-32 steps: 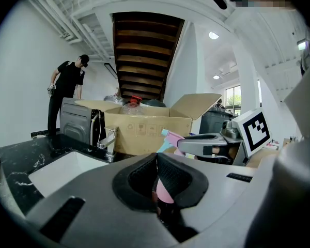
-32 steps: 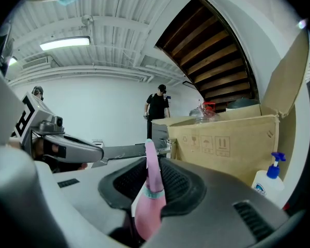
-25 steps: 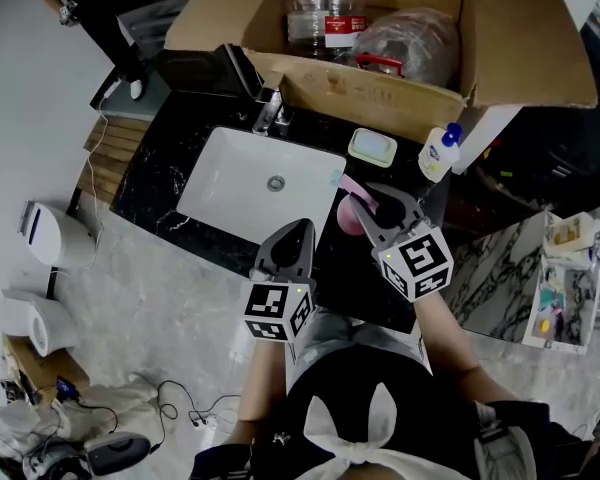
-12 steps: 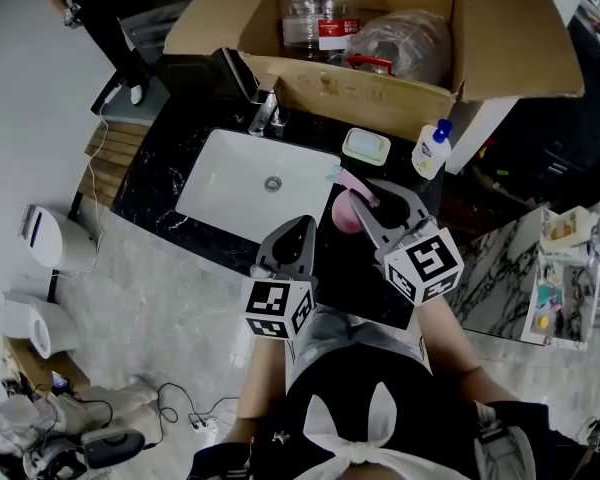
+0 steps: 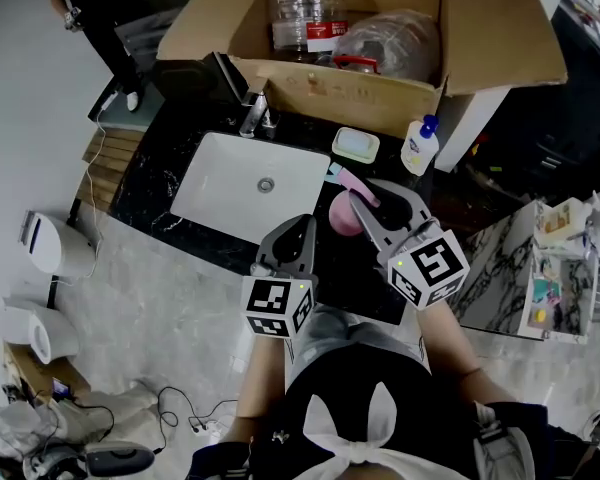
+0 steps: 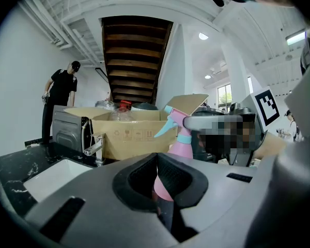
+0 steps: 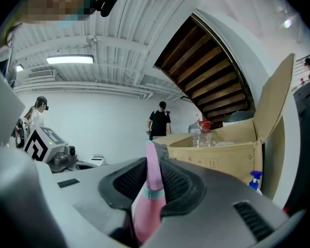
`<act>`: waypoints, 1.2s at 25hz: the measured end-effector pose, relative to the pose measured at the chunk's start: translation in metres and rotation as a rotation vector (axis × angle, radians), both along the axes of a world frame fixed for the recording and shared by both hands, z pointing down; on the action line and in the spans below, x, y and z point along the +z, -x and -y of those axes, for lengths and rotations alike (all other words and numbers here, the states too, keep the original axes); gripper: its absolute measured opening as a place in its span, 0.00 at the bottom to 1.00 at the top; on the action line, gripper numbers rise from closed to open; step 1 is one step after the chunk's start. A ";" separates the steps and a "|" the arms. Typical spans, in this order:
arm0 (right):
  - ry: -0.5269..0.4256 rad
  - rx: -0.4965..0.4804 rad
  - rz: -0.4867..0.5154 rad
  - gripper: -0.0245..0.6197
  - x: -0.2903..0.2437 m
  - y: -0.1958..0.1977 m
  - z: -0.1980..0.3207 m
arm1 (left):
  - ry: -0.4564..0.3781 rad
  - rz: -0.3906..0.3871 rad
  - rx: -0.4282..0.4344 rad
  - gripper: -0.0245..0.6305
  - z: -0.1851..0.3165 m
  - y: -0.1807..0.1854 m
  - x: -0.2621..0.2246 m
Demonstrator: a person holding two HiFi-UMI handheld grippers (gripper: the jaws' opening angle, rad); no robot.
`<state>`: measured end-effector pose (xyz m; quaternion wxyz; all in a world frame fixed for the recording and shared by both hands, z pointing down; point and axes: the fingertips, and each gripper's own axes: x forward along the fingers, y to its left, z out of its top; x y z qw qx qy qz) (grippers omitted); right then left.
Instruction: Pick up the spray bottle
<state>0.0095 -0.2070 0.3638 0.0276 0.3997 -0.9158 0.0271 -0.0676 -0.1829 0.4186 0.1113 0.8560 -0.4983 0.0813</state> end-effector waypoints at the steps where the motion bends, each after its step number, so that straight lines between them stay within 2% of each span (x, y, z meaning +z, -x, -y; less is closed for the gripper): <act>1: 0.000 0.004 -0.001 0.18 0.000 -0.002 -0.001 | 0.000 0.002 0.003 0.08 -0.001 -0.002 0.000; 18: -0.030 0.002 0.016 0.17 -0.011 -0.015 -0.024 | 0.006 0.035 0.058 0.08 -0.013 -0.030 0.006; 30: -0.048 -0.012 0.012 0.17 -0.019 -0.010 -0.032 | 0.009 0.033 0.054 0.08 -0.016 -0.027 0.008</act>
